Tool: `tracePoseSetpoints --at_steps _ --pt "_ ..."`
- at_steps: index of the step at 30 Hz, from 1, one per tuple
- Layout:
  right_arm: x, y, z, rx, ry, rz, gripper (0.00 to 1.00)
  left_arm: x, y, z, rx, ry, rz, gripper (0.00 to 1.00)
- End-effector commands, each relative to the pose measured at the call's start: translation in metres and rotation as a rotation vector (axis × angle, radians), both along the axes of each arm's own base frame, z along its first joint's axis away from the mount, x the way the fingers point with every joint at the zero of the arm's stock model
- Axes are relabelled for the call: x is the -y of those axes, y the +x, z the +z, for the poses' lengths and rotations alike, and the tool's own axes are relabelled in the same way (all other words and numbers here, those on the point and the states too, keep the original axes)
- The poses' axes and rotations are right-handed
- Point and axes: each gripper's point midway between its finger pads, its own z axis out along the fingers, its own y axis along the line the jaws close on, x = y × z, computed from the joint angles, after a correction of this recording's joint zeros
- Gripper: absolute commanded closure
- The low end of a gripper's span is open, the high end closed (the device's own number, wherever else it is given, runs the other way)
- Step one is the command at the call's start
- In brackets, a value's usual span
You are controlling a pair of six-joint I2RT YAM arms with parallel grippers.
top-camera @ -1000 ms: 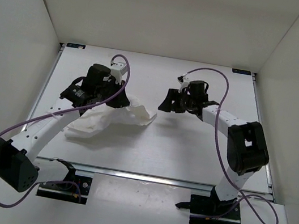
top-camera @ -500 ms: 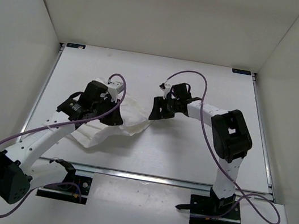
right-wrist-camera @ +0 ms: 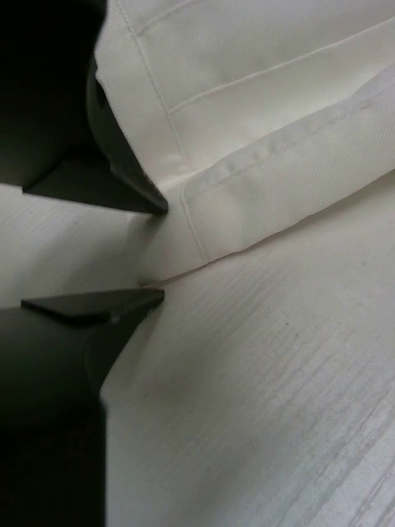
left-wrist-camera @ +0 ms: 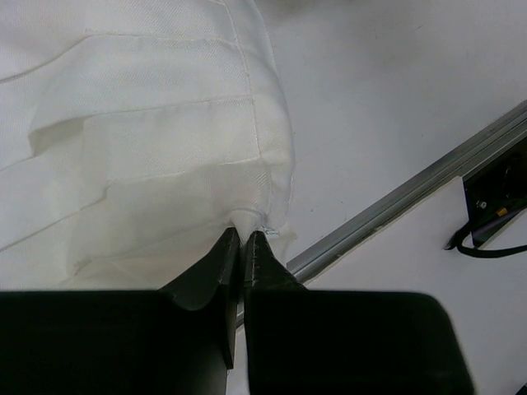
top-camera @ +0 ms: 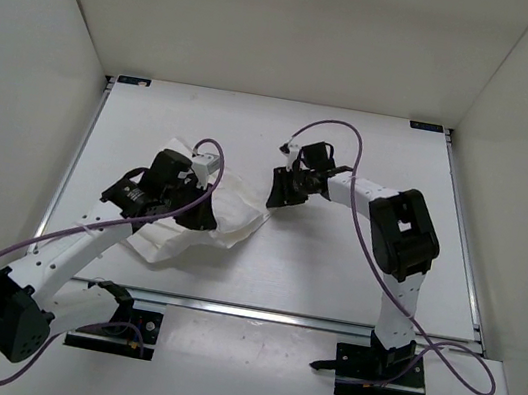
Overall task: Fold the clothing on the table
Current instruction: Flatten the skirt out
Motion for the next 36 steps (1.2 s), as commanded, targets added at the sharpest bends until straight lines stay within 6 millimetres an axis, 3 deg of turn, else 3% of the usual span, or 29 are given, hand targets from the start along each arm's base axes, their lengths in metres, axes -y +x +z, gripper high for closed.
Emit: tracePoseSetpoints --at_steps 1,3,5,6,10,14,17,21,23,24,27,28,30,31,32,36 --pt "-0.004 -0.002 -0.007 -0.013 -0.017 0.029 0.65 0.002 -0.007 0.006 0.011 -0.029 -0.022 1.0" --pt "-0.004 -0.008 -0.011 -0.025 -0.036 0.037 0.68 0.002 -0.006 0.006 0.006 -0.03 -0.016 1.0" --pt "-0.007 -0.013 -0.017 -0.033 -0.042 0.062 0.8 0.002 -0.005 0.004 0.001 -0.028 -0.012 1.0" --pt "-0.008 -0.015 -0.019 -0.045 -0.042 0.059 0.96 0.002 -0.004 0.005 0.007 -0.027 -0.011 1.0" --pt "-0.001 -0.013 -0.01 -0.054 -0.02 0.038 1.0 -0.007 -0.002 -0.006 -0.017 -0.003 0.017 1.0" --pt "0.016 0.005 0.031 0.042 0.029 -0.051 1.0 -0.024 0.002 -0.014 -0.031 0.072 0.054 1.0" --pt "0.052 0.029 0.071 0.108 0.06 -0.16 1.0 -0.031 -0.002 -0.022 -0.058 0.112 0.069 1.0" --pt "0.101 0.034 0.112 0.189 0.037 -0.258 1.0 -0.023 -0.008 -0.031 -0.109 0.103 0.03 1.0" --pt "0.133 0.024 0.116 0.191 0.024 -0.325 0.99 -0.016 -0.008 -0.032 -0.113 0.097 0.005 1.0" --pt "0.139 0.02 0.133 0.236 0.04 -0.34 1.0 -0.009 -0.003 -0.025 -0.094 0.076 -0.017 1.0" --pt "0.161 -0.021 0.113 0.2 0.043 -0.413 1.0 0.003 -0.002 -0.025 -0.112 0.082 -0.068 1.0" --pt "0.167 -0.026 0.12 0.222 0.047 -0.436 1.0 0.005 -0.003 -0.028 -0.133 0.09 -0.075 1.0" --pt "0.172 -0.056 0.096 0.16 0.028 -0.468 1.0 0.006 -0.014 -0.043 -0.196 0.105 -0.113 1.0" --pt "0.173 -0.066 0.096 0.154 0.033 -0.474 1.0 0.007 -0.022 -0.048 -0.229 0.111 -0.137 1.0" --pt "0.172 -0.082 0.079 0.079 0.033 -0.494 1.0 0.005 -0.032 -0.056 -0.268 0.124 -0.16 1.0" --pt "0.165 -0.121 0.069 0.04 0.038 -0.508 1.0 -0.006 -0.071 -0.089 -0.405 0.213 -0.228 1.0"
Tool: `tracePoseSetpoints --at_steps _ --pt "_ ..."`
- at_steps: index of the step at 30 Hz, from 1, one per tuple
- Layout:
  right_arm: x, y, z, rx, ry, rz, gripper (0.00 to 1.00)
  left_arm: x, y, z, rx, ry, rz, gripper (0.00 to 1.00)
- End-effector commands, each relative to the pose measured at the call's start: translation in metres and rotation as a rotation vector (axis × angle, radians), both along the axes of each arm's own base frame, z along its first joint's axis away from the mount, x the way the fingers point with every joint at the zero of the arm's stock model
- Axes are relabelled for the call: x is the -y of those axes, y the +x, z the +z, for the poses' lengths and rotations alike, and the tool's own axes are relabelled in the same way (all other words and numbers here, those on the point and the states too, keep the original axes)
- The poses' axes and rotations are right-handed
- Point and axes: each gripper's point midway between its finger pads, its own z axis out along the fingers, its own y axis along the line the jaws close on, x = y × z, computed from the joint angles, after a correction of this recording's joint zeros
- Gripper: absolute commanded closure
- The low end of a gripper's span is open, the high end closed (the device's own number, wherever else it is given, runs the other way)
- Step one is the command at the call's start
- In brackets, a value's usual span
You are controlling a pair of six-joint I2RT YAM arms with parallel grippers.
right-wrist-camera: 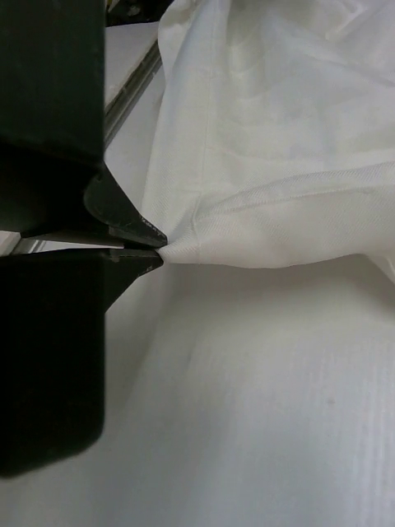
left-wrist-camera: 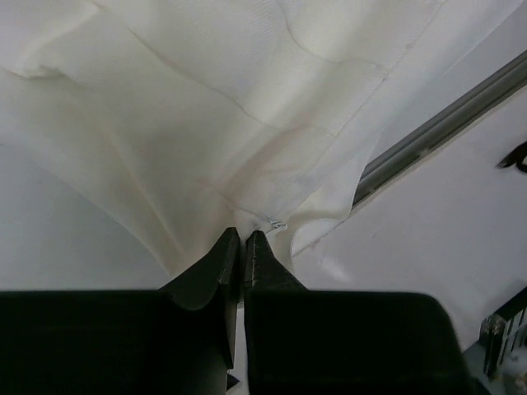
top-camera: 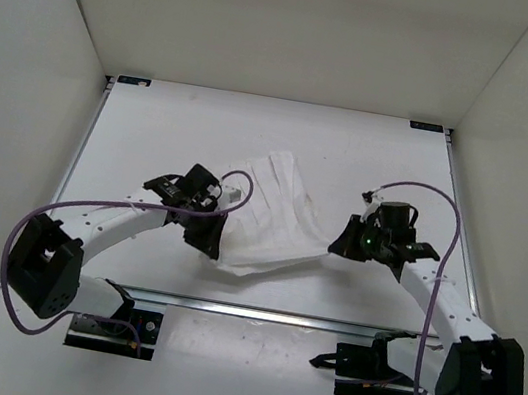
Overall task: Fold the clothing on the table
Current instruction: Flatten the skirt out
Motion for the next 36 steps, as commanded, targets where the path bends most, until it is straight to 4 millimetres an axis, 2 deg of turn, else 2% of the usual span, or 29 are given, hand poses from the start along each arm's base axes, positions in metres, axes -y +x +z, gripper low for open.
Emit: tracePoseSetpoints --at_steps 1,4,7,9,11,12,13,14,15,16,17,18,19,20,21,22,23,24,25,26,27,28,29,30,31,32,33,34,36 --pt "0.001 -0.009 0.008 0.057 -0.013 -0.056 1.0 -0.022 -0.049 -0.026 -0.16 0.103 -0.06 1.0" --pt "0.004 -0.02 0.004 0.022 0.021 -0.066 1.0 -0.039 -0.06 -0.041 -0.204 0.144 0.005 1.0" --pt "0.003 -0.018 -0.001 0.013 0.023 -0.05 1.0 -0.044 -0.03 -0.036 -0.104 0.144 0.118 1.0" --pt "0.0 -0.005 0.002 0.014 0.011 -0.029 1.0 -0.047 0.016 -0.017 -0.004 0.125 0.227 1.0" --pt "-0.004 0.024 0.026 0.06 0.005 0.008 1.0 -0.046 0.061 -0.004 0.036 0.11 0.296 1.0" --pt "-0.003 0.038 0.039 0.091 0.004 0.005 1.0 -0.038 0.099 0.028 0.131 0.067 0.321 1.0" --pt "0.0 0.065 0.057 0.132 -0.019 0.008 1.0 -0.036 0.14 0.05 0.19 0.057 0.341 1.0" --pt "0.002 0.097 0.084 0.194 -0.037 0.017 1.0 -0.038 0.165 0.039 0.168 0.095 0.342 1.0" --pt "0.007 0.113 0.079 0.152 -0.065 0.01 1.0 -0.034 0.209 0.092 0.277 0.063 0.358 1.0" --pt "0.012 0.143 0.129 0.259 -0.083 0.003 1.0 -0.027 0.253 0.137 0.356 0.044 0.366 1.0" --pt "0.015 0.18 0.177 0.37 -0.102 -0.007 1.0 -0.022 0.285 0.12 0.33 0.079 0.361 1.0" --pt "0.022 0.204 0.223 0.45 -0.122 -0.029 1.0 -0.026 0.324 0.205 0.523 -0.014 0.409 1.0" --pt "0.025 0.216 0.226 0.438 -0.143 -0.035 1.0 -0.012 0.34 0.238 0.587 -0.174 0.455 1.0" --pt "0.03 0.226 0.285 0.573 -0.157 -0.065 1.0 -0.024 0.334 0.258 0.612 -0.227 0.498 1.0" --pt "0.035 0.232 0.297 0.598 -0.168 -0.084 1.0 -0.03 0.324 0.314 0.762 -0.298 0.526 1.0" --pt "0.04 0.234 0.324 0.67 -0.164 -0.108 1.0 -0.043 0.333 0.305 0.821 -0.25 0.604 1.0" --pt "0.044 0.227 0.324 0.669 -0.143 -0.105 1.0 -0.041 0.303 0.343 0.933 -0.259 0.592 1.0" --pt "0.046 0.219 0.339 0.721 -0.135 -0.105 1.0 -0.045 0.287 0.348 1.002 -0.253 0.618 1.0" --pt "0.049 0.211 0.329 0.727 -0.151 -0.118 1.0 -0.048 0.289 0.323 1.012 -0.213 0.607 1.0" --pt "0.055 0.214 0.289 0.674 -0.198 -0.134 1.0 -0.052 0.274 0.31 0.995 -0.209 0.607 1.0" --pt "0.056 0.195 0.259 0.625 -0.211 -0.132 1.0 -0.054 0.266 0.312 0.996 -0.235 0.601 1.0" --pt "0.058 0.183 0.269 0.681 -0.196 -0.144 1.0 -0.055 0.257 0.282 0.933 -0.218 0.594 1.0" --pt "0.061 0.175 0.223 0.603 -0.175 -0.143 1.0 -0.053 0.251 0.237 0.852 -0.178 0.563 1.0" --pt "0.059 0.152 0.183 0.522 -0.142 -0.139 1.0 -0.052 0.24 0.227 0.839 -0.168 0.55 1.0" --pt "0.061 0.14 0.178 0.53 -0.138 -0.147 1.0 -0.051 0.223 0.193 0.787 -0.129 0.533 1.0" --pt "0.066 0.125 0.135 0.44 -0.143 -0.16 1.0 -0.053 0.209 0.146 0.706 -0.076 0.512 1.0" --pt "0.066 0.103 0.101 0.369 -0.15 -0.157 1.0 -0.05 0.194 0.136 0.68 -0.077 0.502 1.0" --pt "0.065 0.082 0.072 0.297 -0.149 -0.151 1.0 -0.045 0.171 0.106 0.611 -0.064 0.471 1.0" --pt "0.062 0.05 0.041 0.217 -0.123 -0.151 1.0 -0.043 0.13 0.049 0.456 -0.026 0.446 1.0"
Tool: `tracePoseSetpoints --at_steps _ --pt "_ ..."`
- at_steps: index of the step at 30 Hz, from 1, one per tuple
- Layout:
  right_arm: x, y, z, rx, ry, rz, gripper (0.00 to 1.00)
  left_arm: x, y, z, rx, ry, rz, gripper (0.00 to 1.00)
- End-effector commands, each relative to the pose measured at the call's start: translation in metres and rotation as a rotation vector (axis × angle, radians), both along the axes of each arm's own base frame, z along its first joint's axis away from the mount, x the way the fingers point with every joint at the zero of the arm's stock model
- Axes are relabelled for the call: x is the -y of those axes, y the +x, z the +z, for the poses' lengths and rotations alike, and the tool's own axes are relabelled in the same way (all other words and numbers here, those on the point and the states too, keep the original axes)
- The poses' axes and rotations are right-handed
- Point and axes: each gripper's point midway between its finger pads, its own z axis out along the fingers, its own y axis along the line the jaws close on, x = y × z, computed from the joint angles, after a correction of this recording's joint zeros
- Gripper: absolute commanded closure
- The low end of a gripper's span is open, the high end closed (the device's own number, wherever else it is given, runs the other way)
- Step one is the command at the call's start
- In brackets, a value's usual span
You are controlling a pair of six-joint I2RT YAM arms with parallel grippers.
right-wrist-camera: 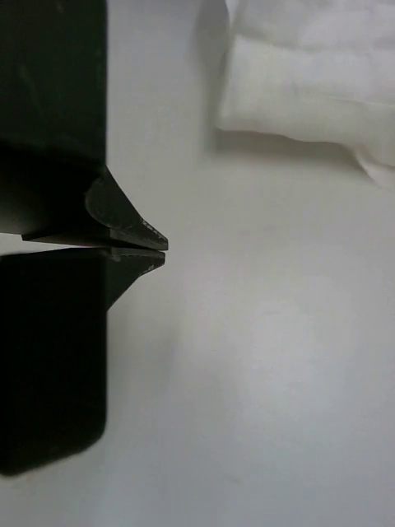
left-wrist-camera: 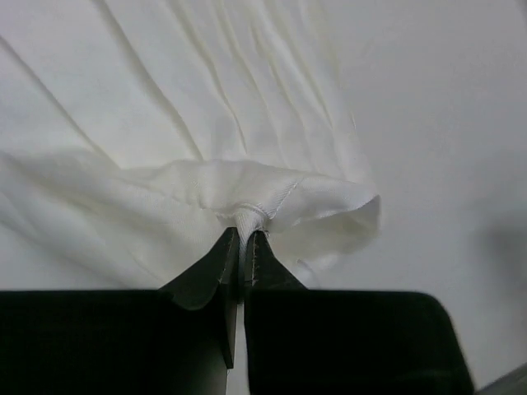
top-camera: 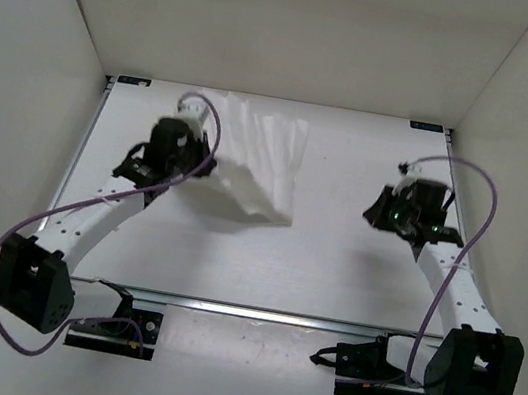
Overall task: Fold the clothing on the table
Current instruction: Flatten the skirt out
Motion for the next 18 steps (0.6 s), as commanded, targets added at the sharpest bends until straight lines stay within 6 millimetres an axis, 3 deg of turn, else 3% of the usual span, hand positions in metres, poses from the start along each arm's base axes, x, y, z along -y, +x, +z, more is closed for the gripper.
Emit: tracePoseSetpoints --at_steps 1,2,3,5,9,10,11,12,14,16,18 --pt "0.001 -0.045 -0.048 -0.105 0.03 -0.04 1.0 -0.002 -0.063 -0.117 -0.335 0.091 -0.023 1.0" --pt "-0.002 -0.054 -0.048 -0.094 0.035 -0.034 1.0 -0.003 -0.081 -0.137 -0.394 0.107 -0.04 1.0" --pt "-0.008 -0.064 -0.057 -0.116 0.06 -0.032 1.0 -0.001 -0.096 -0.146 -0.432 0.102 -0.049 1.0" --pt "-0.018 -0.072 -0.055 -0.096 0.104 0.005 0.99 0.003 -0.111 -0.154 -0.47 0.089 -0.071 1.0" --pt "-0.052 -0.074 -0.069 -0.15 0.169 0.116 1.0 0.002 -0.117 -0.157 -0.511 0.11 -0.083 1.0" --pt "-0.062 -0.069 -0.064 -0.126 0.163 0.156 0.93 0.001 -0.121 -0.16 -0.531 0.123 -0.085 1.0" --pt "-0.068 -0.064 -0.066 -0.145 0.159 0.175 0.76 -0.002 -0.123 -0.163 -0.55 0.129 -0.079 1.0" --pt "-0.078 -0.06 -0.071 -0.158 0.155 0.202 0.69 -0.004 -0.128 -0.164 -0.569 0.133 -0.077 1.0" --pt "-0.095 -0.042 -0.058 -0.113 0.138 0.258 0.5 -0.007 -0.136 -0.168 -0.594 0.134 -0.06 1.0" --pt "-0.108 -0.026 -0.064 -0.124 0.144 0.308 0.45 -0.009 -0.145 -0.175 -0.604 0.112 -0.055 1.0" --pt "-0.123 -0.009 -0.051 -0.1 0.151 0.36 0.44 -0.01 -0.152 -0.176 -0.607 0.08 -0.051 1.0"
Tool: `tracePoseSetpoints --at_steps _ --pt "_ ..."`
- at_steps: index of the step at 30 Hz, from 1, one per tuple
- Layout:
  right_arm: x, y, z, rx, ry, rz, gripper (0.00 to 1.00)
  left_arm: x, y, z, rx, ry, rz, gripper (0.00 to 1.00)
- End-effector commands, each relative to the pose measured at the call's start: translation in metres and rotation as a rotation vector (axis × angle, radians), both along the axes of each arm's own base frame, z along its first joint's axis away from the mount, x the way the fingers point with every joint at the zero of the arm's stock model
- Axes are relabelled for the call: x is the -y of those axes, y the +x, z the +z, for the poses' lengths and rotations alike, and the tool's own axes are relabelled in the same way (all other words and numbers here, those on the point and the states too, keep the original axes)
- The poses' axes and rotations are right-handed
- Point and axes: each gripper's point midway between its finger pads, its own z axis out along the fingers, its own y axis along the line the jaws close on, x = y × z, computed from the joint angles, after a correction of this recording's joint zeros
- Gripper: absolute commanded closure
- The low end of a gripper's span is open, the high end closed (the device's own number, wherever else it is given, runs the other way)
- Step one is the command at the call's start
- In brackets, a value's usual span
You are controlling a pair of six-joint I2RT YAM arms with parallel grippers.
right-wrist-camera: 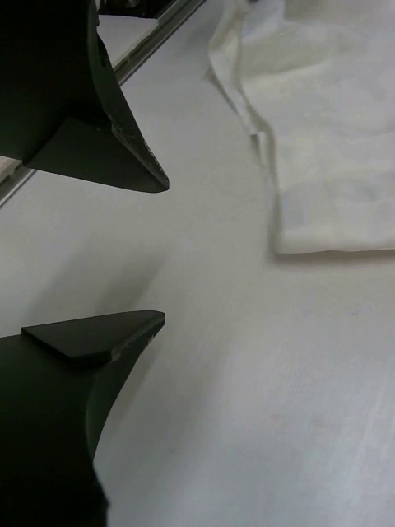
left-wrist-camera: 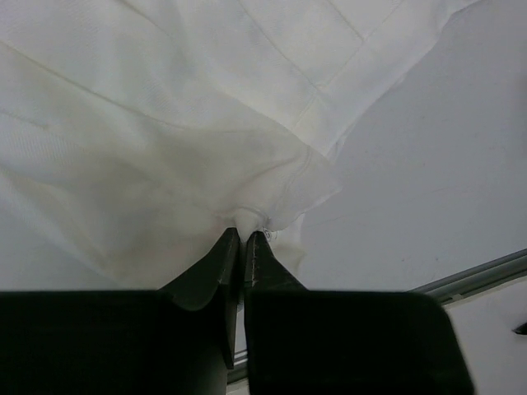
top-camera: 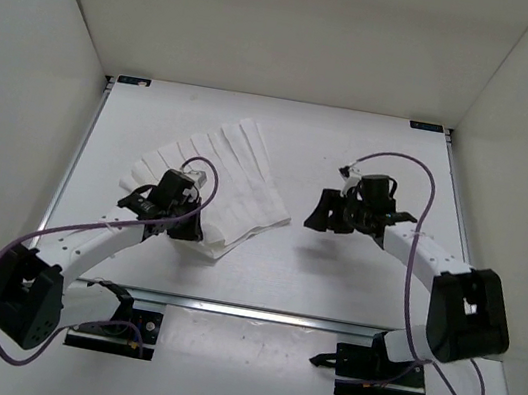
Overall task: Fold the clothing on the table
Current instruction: Flatten the skirt out
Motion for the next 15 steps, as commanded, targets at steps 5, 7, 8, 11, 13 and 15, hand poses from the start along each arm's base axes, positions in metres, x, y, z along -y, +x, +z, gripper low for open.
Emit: tracePoseSetpoints --at_steps 5,7,8,11,13,15 --pt "-0.056 0.061 0.033 0.183 0.021 0.18 0.4 -0.008 -0.024 -0.006 -0.041 -0.048 0.032 1.0" --pt "-0.061 0.068 0.02 0.162 0.002 0.19 0.36 -0.006 -0.025 -0.004 -0.033 -0.057 0.021 1.0" --pt "-0.067 0.071 0.025 0.169 0.008 0.198 0.35 -0.007 -0.025 -0.004 -0.026 -0.052 0.019 1.0" --pt "-0.076 0.069 0.008 0.117 -0.022 0.234 0.38 -0.01 -0.024 -0.004 -0.027 -0.056 0.031 1.0" --pt "-0.08 0.068 -0.001 0.088 -0.039 0.237 0.41 -0.011 -0.025 -0.005 -0.036 -0.053 0.028 1.0" --pt "-0.082 0.061 -0.012 0.055 -0.057 0.248 0.42 -0.011 -0.024 -0.005 -0.032 -0.054 0.027 1.0"
